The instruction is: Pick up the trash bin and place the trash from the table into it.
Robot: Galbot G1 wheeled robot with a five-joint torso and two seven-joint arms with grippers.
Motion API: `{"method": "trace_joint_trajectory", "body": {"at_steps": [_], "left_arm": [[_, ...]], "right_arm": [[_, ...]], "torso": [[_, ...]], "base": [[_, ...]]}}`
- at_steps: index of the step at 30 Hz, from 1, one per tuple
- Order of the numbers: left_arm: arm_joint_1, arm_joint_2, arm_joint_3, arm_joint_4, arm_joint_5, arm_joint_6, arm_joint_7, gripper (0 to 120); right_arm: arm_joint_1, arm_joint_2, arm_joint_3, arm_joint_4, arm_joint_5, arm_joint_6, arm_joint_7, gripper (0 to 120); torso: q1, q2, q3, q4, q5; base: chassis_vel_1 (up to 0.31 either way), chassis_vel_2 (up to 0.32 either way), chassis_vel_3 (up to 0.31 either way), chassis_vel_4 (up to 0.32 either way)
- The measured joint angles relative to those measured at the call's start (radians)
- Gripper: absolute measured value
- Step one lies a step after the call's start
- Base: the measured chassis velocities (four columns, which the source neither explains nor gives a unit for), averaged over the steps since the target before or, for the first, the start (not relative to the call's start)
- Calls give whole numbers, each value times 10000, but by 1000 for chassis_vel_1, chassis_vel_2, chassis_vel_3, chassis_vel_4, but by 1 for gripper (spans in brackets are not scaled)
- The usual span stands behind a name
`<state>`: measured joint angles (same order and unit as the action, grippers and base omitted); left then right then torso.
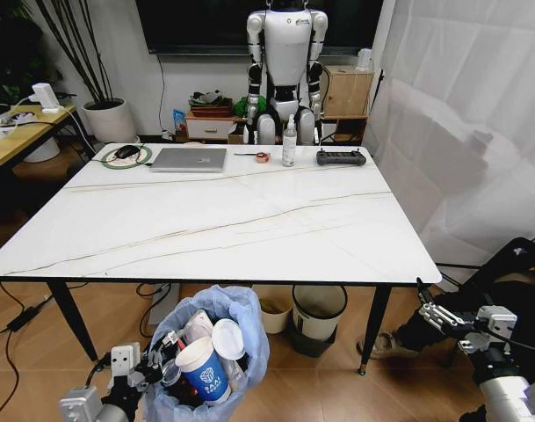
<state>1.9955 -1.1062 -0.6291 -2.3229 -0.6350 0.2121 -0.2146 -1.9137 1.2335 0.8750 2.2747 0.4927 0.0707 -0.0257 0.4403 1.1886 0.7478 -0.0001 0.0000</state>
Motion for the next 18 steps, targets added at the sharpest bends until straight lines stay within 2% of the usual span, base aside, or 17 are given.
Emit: {"method": "trace_joint_trajectory", "body": {"at_steps": [13, 18], "left_arm": [[-19, -195, 35, 27, 200, -109, 152, 0], [-25, -304, 69, 32, 352, -113, 198, 0]], "right_arm": [[23, -21, -16, 0, 26, -24, 17, 100], [27, -25, -20, 0, 31, -30, 23, 100]], "torso": [[0, -2, 0, -1, 0], [-84, -192, -101, -1, 0]], "base": [[0, 0, 0, 0], [0, 0, 0, 0]]}}
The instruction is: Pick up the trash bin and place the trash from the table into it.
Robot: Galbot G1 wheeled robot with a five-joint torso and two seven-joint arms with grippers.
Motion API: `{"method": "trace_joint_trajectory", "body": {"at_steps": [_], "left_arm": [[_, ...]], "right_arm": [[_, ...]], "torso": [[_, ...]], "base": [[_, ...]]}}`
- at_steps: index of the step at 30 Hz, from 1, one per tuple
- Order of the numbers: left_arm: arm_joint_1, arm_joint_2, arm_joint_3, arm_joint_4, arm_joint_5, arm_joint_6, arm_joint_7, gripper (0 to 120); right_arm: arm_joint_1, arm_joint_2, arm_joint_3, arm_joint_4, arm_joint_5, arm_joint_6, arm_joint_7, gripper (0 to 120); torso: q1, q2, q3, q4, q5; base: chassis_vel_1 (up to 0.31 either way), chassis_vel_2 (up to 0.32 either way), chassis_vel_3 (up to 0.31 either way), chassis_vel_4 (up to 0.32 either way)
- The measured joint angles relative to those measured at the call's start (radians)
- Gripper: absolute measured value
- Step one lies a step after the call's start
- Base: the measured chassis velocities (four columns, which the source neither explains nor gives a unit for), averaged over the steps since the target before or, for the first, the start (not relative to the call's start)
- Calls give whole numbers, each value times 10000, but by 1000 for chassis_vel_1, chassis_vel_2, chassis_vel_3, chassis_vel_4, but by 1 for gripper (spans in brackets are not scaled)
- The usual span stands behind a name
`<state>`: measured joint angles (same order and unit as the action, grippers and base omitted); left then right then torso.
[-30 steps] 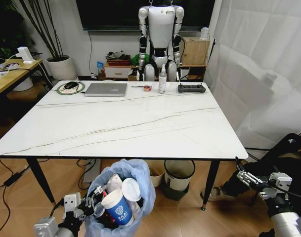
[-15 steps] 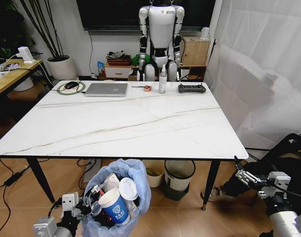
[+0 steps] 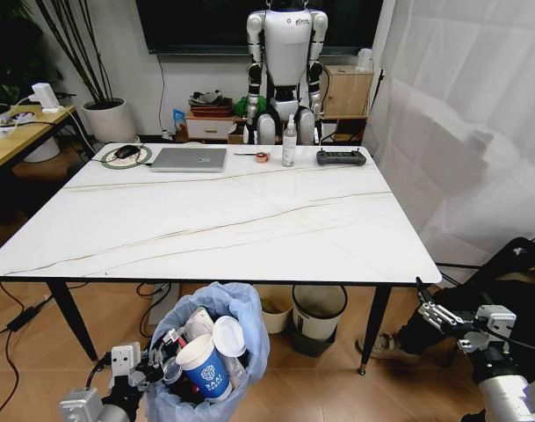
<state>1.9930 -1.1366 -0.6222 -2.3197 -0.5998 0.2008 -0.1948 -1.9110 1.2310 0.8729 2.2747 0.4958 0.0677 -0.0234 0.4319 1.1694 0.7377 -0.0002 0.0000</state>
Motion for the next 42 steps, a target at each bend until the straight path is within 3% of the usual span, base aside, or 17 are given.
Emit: {"method": "trace_joint_trajectory", "body": {"at_steps": [42], "left_arm": [[-72, -856, -247, 555, -161, -30, 134, 0]], "right_arm": [[6, -7, -8, 0, 13, -7, 11, 100]], "torso": [[-968, -2177, -1214, 0, 0]], "base": [[0, 0, 0, 0]]}}
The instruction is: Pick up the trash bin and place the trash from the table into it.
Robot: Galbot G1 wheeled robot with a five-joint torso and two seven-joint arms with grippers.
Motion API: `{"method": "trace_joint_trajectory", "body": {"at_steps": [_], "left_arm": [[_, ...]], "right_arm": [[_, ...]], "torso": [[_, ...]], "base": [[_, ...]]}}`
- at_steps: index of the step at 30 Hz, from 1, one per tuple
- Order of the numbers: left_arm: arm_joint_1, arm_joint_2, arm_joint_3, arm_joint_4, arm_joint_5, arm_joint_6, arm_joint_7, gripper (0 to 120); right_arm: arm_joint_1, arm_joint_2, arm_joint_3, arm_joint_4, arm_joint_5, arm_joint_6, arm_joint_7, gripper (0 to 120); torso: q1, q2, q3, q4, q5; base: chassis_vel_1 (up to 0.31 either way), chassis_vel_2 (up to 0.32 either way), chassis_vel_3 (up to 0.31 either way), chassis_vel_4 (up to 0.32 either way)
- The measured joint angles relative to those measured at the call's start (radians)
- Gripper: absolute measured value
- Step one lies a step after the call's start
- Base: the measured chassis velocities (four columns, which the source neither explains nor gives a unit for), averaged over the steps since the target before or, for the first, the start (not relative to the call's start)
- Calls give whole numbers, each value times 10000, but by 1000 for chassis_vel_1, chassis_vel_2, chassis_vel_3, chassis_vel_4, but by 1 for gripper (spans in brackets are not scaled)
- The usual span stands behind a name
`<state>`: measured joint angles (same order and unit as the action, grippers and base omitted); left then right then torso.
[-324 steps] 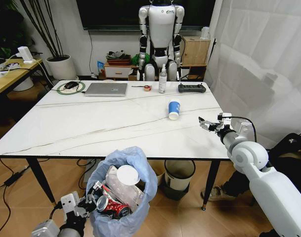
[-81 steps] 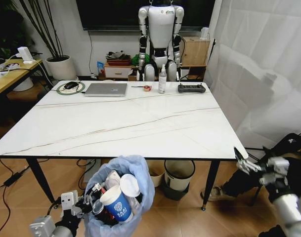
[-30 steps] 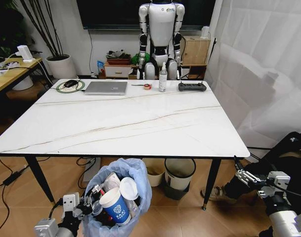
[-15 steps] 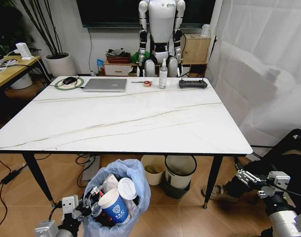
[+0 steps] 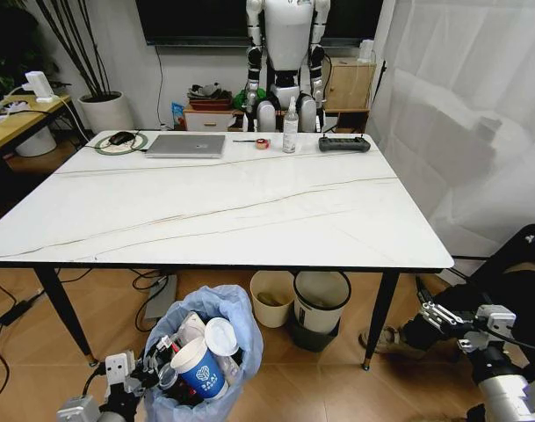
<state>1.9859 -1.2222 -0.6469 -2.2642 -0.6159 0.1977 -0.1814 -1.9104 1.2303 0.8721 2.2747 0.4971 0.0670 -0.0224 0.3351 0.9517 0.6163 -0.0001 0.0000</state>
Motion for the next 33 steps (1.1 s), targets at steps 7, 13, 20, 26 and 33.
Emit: {"method": "trace_joint_trajectory", "body": {"at_steps": [7, 13, 20, 26, 33], "left_arm": [[-39, -61, -5, 14, -53, 0, 3, 0], [-61, -87, -29, 109, -90, 0, 9, 0], [-139, -163, -52, 388, -142, -20, 107, 0], [-140, -243, -39, 505, -199, -26, 139, 0], [-310, -305, -70, 954, -330, -45, 234, 0]], "right_arm": [[0, 0, 0, 0, 0, 0, 0, 100], [0, 0, 0, 0, 0, 0, 0, 100], [0, 0, -1, 0, 0, 0, 0, 100], [0, 0, -1, 0, 0, 0, 0, 100], [0, 0, -1, 0, 0, 0, 0, 100]], "torso": [[-116, -275, -158, 0, 0], [-206, -488, -281, 0, 0], [-395, -923, -526, 0, 0], [-489, -1151, -660, 0, 0], [-637, -1500, -862, 1, 0]], "base": [[0, 0, 0, 0], [0, 0, 0, 0], [0, 0, 0, 0], [0, 0, 0, 0], [0, 0, 0, 0]]}}
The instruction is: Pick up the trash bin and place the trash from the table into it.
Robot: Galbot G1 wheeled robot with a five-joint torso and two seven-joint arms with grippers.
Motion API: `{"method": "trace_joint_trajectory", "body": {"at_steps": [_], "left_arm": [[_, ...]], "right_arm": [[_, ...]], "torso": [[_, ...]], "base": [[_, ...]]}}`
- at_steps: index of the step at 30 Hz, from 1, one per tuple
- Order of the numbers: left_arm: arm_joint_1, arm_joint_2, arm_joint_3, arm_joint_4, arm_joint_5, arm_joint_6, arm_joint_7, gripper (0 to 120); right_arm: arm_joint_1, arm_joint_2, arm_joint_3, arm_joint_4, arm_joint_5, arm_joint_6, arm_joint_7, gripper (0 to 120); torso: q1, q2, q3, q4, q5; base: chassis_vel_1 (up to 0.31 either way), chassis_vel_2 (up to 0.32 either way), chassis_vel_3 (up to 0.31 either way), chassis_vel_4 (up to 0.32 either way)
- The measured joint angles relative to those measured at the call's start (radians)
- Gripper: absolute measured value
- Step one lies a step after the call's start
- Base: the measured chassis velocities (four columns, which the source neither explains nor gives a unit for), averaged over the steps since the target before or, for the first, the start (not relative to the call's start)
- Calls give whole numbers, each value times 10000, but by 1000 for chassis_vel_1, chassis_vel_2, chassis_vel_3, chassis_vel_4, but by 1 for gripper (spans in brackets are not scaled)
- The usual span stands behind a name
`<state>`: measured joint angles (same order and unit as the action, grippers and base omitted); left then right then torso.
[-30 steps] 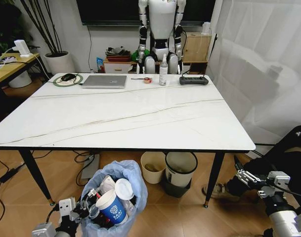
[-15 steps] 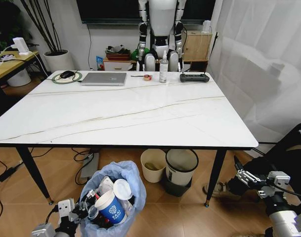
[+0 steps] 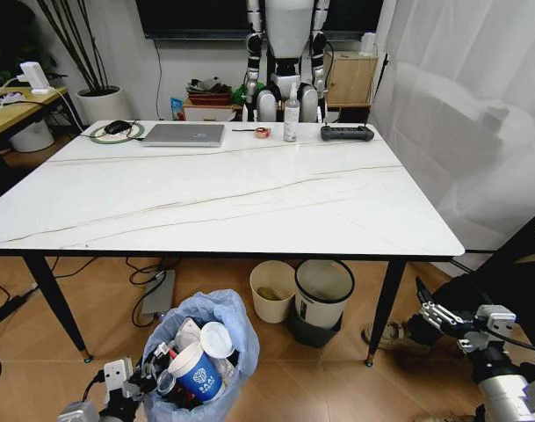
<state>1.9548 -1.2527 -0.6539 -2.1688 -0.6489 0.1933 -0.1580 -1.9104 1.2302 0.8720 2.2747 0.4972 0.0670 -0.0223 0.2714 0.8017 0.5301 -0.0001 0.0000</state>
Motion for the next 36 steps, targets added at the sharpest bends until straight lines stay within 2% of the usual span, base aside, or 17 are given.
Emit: {"method": "trace_joint_trajectory", "body": {"at_steps": [9, 19, 26, 36], "left_arm": [[-610, -33, -10, 1495, -44, -159, 383, 0], [-1183, -91, -98, 2675, -37, -449, 700, 0], [-1794, -152, -208, 3910, 247, -1135, 1150, 0], [-2492, -328, -254, 5134, 267, -1921, 1666, 0]], "right_arm": [[0, 0, 0, 0, 0, 0, 0, 100], [0, 0, 0, 0, 0, 0, 0, 100], [0, 0, 0, 0, 0, 0, 0, 100], [0, 0, 0, 0, 0, 0, 0, 100]], "torso": [[-160, -400, -241, -1, -1], [-312, -779, -467, -1, 0], [-471, -1146, -675, -1, 0], [-636, -1550, -914, -2, 0]], "base": [[0, 0, 0, 0], [0, 0, 0, 0], [0, 0, 0, 0], [0, 0, 0, 0]]}}
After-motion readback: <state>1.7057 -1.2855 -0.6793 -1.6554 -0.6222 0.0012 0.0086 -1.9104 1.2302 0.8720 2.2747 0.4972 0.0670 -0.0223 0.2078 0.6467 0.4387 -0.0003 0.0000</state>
